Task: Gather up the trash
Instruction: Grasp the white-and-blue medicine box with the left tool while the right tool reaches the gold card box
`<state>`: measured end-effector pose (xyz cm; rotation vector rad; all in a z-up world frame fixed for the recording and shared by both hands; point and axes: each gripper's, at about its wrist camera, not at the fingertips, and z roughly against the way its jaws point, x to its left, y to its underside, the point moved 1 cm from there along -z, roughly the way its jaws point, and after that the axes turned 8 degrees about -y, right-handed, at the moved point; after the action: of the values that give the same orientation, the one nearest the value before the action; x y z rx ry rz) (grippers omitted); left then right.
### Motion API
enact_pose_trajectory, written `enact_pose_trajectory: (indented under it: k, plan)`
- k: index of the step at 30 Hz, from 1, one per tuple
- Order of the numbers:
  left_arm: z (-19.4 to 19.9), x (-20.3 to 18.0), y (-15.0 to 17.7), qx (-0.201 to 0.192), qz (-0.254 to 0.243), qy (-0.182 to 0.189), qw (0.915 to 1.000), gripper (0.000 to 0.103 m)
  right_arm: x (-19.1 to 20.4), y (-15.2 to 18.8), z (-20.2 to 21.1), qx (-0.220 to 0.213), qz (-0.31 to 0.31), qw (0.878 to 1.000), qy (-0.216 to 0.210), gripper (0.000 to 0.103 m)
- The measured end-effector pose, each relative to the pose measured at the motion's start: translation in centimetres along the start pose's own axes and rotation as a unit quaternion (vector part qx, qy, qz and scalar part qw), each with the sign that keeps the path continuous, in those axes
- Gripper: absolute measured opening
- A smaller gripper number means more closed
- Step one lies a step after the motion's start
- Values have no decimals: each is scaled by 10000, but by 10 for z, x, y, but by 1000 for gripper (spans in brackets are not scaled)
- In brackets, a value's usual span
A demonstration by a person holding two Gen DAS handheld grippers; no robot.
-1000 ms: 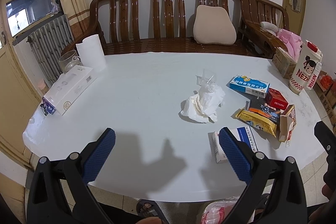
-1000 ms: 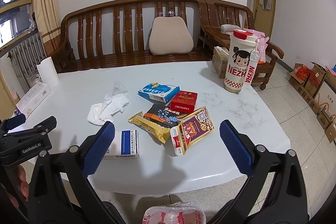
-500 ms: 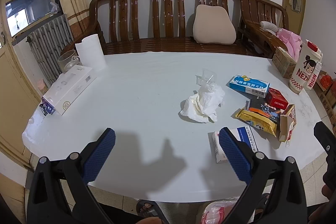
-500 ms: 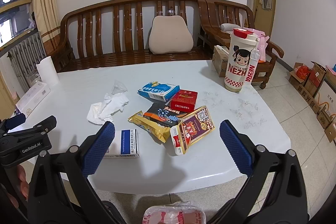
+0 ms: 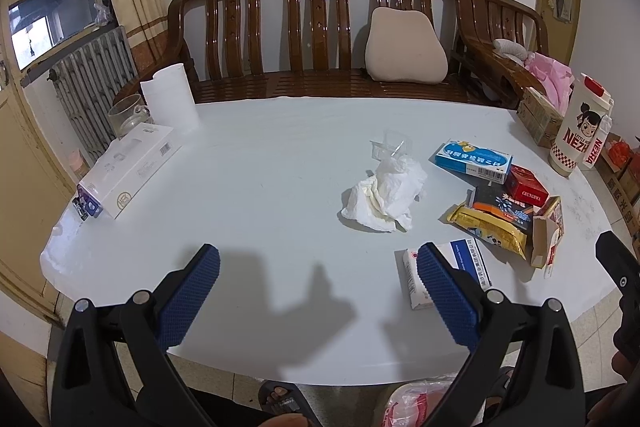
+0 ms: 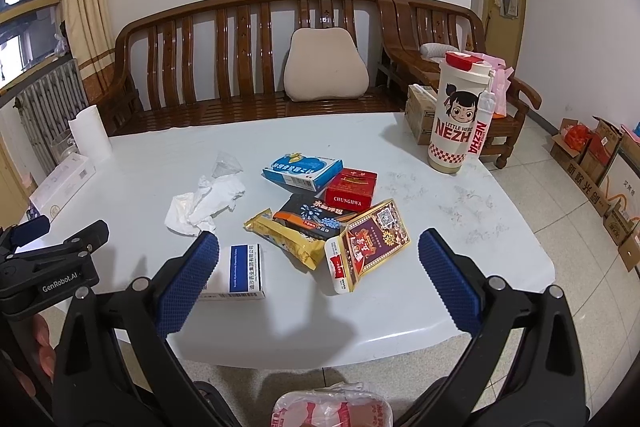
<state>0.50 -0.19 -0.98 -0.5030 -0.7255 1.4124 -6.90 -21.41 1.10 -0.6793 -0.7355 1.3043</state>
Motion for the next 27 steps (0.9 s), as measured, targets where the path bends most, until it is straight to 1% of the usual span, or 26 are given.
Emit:
enact_pose_trajectory:
  k: [3,5,7,9,11,13,15,16,18,20,21,23,24,26,27]
  plan:
    - [-2,-6,1,-5,-204,70,9998,96,-5,-1,-1,50,-13,10000,-38,98]
    - [-4,-12,1,0,-377,221,9990,96,-13,-4,-1,108,-43,9999,-61,98]
    - [-8,-17,0,86,-481,467,9977,96,-24,-10,-4,232,-59,9996,-133,98]
    - [-14,-24,-2,110,-651,545,9963,96,-37,-17,-11,495,-91,9983,-305,98]
    - [-22,-32,-4,239,-808,593,9947,96,-52,-23,-20,777,-171,9960,-403,98]
    - [-28,-43,-5,294,-1000,887,9906,96,-63,-27,-28,984,-167,9940,-452,98]
    - [-36,-57,-6,421,-1240,1037,9860,96,-76,-32,-39,1239,-170,9909,-489,98]
    - [-37,-64,-7,385,-1360,1123,9836,96,-82,-33,-47,1411,-213,9884,-519,98]
    - [-39,-82,-7,244,-1747,1222,9767,96,-94,-35,-57,1656,-417,9832,-640,98]
    - [-40,-96,-7,170,-2109,1371,9677,96,-103,-36,-65,1817,-594,9795,-636,98]
    - [-42,-106,-6,118,-2388,1543,9587,96,-107,-37,-71,1913,-708,9772,-585,98]
    - [-49,-116,-6,120,-2727,1573,9491,96,-114,-38,-85,2179,-975,9689,-658,98]
    - [-54,-122,-6,138,-2968,1627,9409,96,-116,-38,-90,2284,-1097,9651,-658,98]
    - [-63,-131,-6,228,-3294,1754,9275,96,-118,-39,-107,2553,-1305,9556,-676,98]
    - [-66,-134,-5,264,-3412,1814,9219,96,-118,-40,-113,2634,-1351,9528,-666,98]
